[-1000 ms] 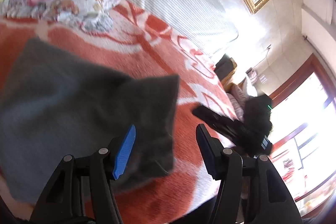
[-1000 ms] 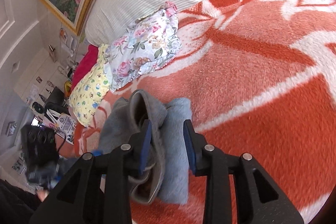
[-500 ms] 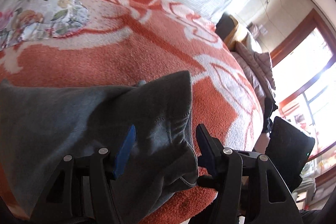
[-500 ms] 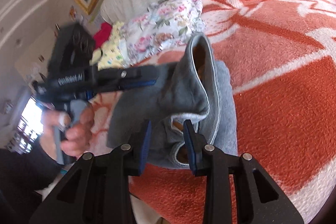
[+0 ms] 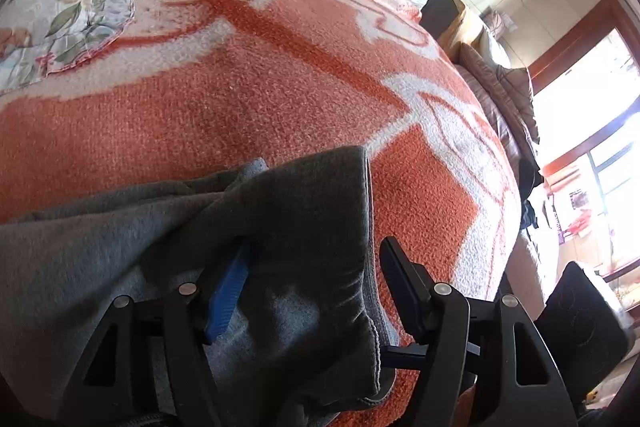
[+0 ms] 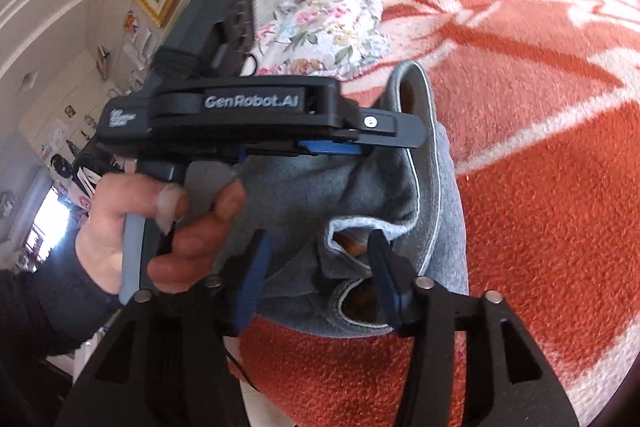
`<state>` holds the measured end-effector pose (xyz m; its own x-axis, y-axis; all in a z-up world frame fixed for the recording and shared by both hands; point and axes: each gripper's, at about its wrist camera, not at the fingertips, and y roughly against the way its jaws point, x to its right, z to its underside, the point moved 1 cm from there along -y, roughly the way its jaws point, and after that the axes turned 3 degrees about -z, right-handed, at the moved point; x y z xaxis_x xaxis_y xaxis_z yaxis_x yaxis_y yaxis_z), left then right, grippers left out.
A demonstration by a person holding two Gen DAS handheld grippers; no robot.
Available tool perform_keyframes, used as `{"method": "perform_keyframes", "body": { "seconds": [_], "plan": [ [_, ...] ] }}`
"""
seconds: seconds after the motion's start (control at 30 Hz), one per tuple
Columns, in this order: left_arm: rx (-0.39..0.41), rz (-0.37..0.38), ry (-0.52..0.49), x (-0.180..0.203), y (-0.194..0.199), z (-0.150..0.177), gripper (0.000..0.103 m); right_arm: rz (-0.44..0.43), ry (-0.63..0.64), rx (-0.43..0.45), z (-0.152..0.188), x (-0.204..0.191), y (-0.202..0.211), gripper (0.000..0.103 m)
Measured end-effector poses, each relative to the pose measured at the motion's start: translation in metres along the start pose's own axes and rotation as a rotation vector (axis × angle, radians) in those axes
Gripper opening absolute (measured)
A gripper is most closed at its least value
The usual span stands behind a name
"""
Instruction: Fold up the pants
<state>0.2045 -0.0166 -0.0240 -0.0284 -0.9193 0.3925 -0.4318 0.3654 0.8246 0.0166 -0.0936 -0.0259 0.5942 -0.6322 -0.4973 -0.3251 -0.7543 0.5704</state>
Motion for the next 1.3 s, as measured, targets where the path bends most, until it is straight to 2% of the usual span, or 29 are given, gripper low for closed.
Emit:
{"method": "perform_keyframes", "body": {
  "seconds": [0.07,0.13,0.2,0.27,0.3,0.4,0.47,0.5,0.6,0.67,0.77,0.83,0.87,1.0,1.03,1.1,1.17,1.3],
  "plan": [
    [-0.001,-0.006,-0.039,0.001,0.007,-0.005,0.067,0.042,0.021,-0.040,0.002,-0.002,-0.008,0.053],
    [-0.030,-0.054,-0.159,0.007,0.010,-0.013,0.068,0.079,0.038,-0.062,0.006,-0.003,-0.013,0.051],
    [-0.057,-0.085,-0.279,0.014,0.010,-0.017,0.069,0.088,0.035,-0.065,0.010,-0.002,-0.014,0.043],
    [-0.070,-0.098,-0.370,0.019,0.007,-0.022,0.070,0.095,0.017,-0.061,0.012,0.001,-0.012,0.029],
    [-0.090,-0.102,-0.408,0.021,0.003,-0.026,0.070,0.091,0.008,-0.059,0.013,0.002,-0.012,0.028],
    [-0.138,-0.096,-0.459,0.026,-0.014,-0.033,0.070,0.088,-0.001,-0.045,0.017,0.000,-0.007,0.018],
    [-0.183,-0.078,-0.474,0.030,-0.033,-0.032,0.062,0.078,-0.008,-0.035,0.019,-0.002,-0.002,0.012],
    [-0.203,-0.069,-0.480,0.030,-0.040,-0.030,0.051,0.072,-0.009,-0.034,0.021,-0.003,0.000,0.010],
    [-0.218,-0.076,-0.512,0.034,-0.058,-0.025,0.046,0.075,-0.006,-0.036,0.029,-0.005,0.007,0.008],
    [-0.207,-0.077,-0.518,0.035,-0.063,-0.025,0.041,0.077,-0.019,-0.043,0.036,-0.005,0.009,0.008],
    [-0.200,-0.057,-0.481,0.032,-0.062,-0.033,0.027,0.095,-0.038,-0.050,0.043,0.002,0.011,0.007],
    [-0.189,-0.053,-0.457,0.030,-0.058,-0.043,0.015,0.113,-0.042,-0.035,0.032,0.008,0.011,0.007],
    [-0.173,-0.052,-0.448,0.030,-0.054,-0.049,0.013,0.116,-0.043,-0.022,0.025,0.010,0.013,0.007],
    [-0.070,-0.025,-0.376,0.024,-0.025,-0.072,0.013,0.129,0.010,0.048,-0.007,0.002,0.025,0.007],
    [-0.076,-0.016,-0.368,0.023,-0.025,-0.075,0.013,0.133,0.019,0.044,-0.009,0.002,0.023,0.007],
    [-0.128,-0.045,-0.366,0.017,-0.038,-0.069,0.015,0.141,-0.004,-0.002,-0.004,0.011,0.013,0.007],
    [-0.184,-0.080,-0.366,0.013,-0.057,-0.056,0.022,0.158,-0.033,-0.062,0.013,0.020,0.000,0.007],
    [-0.184,-0.055,-0.302,0.009,-0.065,-0.051,0.039,0.140,-0.080,-0.037,0.028,0.028,0.006,0.007]
  ]
}}
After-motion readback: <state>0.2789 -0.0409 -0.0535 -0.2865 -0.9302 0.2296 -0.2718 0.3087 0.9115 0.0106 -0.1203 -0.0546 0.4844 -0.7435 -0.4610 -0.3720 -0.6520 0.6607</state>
